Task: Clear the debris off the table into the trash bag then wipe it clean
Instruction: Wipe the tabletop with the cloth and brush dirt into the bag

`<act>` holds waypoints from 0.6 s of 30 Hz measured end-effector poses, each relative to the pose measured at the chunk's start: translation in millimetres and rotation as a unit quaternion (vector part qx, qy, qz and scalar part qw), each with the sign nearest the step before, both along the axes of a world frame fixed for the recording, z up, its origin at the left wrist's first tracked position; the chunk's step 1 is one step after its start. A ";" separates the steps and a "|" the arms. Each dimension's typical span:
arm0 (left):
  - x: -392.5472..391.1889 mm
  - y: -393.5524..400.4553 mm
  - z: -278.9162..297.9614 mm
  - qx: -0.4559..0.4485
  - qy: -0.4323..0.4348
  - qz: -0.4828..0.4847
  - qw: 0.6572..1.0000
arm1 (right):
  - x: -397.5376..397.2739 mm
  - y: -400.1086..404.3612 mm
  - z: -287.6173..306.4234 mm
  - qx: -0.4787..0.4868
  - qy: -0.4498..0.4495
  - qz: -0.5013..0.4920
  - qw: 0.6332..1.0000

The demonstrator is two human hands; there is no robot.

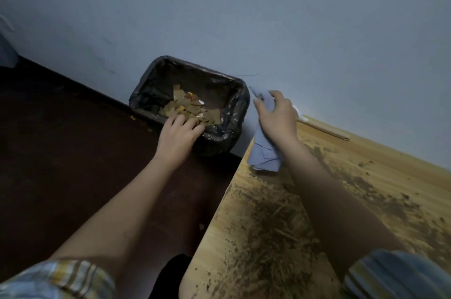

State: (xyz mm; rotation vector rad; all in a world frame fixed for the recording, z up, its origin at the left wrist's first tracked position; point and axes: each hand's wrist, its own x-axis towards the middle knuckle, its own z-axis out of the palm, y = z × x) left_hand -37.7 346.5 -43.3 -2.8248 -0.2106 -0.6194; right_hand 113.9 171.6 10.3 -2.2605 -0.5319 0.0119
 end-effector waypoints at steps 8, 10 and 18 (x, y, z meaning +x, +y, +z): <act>-16.6 -7.8 37.0 0.063 -0.058 -0.069 0.994 | -15.1 14.1 11.4 0.160 0.203 -0.054 0.964; -18.9 -15.4 42.4 0.032 -0.081 -0.058 0.994 | -19.6 7.7 15.4 0.197 0.205 -0.068 0.956; -26.4 -57.6 72.0 -0.447 -0.169 0.138 0.867 | -43.4 -31.9 25.0 0.255 0.224 -0.159 0.927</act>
